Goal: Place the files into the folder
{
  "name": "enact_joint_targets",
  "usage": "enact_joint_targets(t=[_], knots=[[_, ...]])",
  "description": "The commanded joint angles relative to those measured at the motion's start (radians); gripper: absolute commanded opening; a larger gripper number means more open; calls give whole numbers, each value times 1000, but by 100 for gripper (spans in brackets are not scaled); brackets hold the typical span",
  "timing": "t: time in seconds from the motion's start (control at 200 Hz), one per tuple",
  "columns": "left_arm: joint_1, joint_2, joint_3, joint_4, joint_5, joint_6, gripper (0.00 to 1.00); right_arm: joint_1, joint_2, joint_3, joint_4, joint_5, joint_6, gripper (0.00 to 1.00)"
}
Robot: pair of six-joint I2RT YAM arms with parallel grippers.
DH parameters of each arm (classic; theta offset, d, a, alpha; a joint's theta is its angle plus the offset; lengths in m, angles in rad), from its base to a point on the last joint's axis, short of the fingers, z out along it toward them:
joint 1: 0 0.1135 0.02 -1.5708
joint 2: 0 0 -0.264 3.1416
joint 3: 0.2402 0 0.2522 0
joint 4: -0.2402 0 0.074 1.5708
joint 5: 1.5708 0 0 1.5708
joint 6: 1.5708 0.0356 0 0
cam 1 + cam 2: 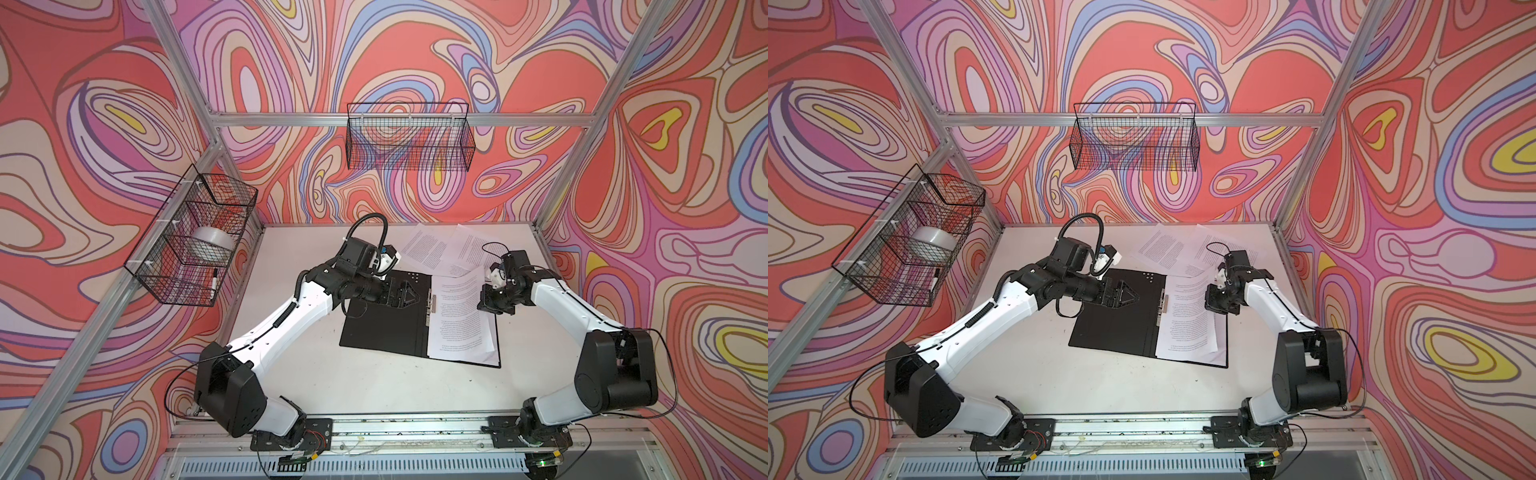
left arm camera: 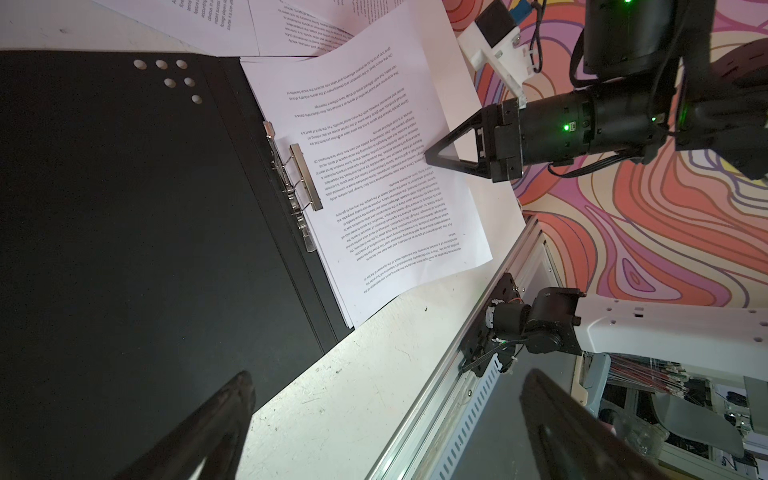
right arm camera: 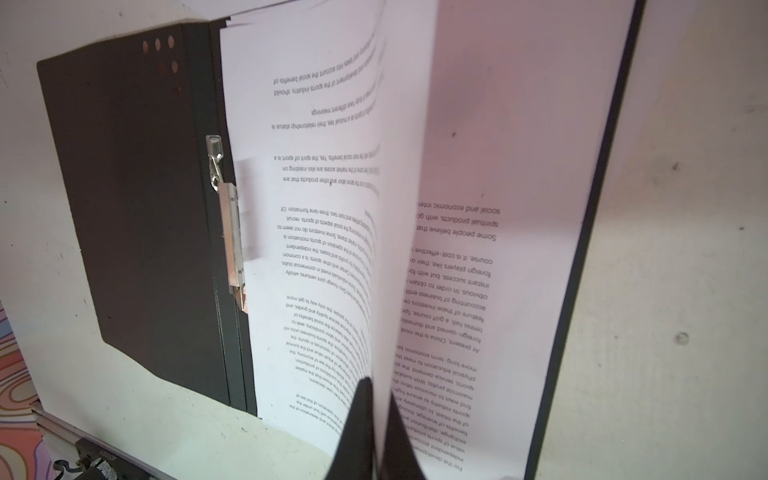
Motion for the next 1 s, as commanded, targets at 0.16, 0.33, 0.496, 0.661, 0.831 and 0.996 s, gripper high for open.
enact_joint_targets(t=[0.16,0.33,0.496,0.661,0.831,0.996], knots=[[1,15,-6,-7,18,14,100,0,12,-27,28,-14,6,0],[1,20,-4,-9,17,11,100,-1,9,-44,28,-8,10,0],[1,23,-4,-9,20,10,100,0,7,-53,30,-7,10,0],[1,24,-5,-10,20,10,100,-2,11,-53,35,-3,10,0],[1,26,-4,-11,19,10,100,0,17,-50,31,17,6,0],[1,29,-3,-11,21,9,100,0,27,-44,35,26,6,0]])
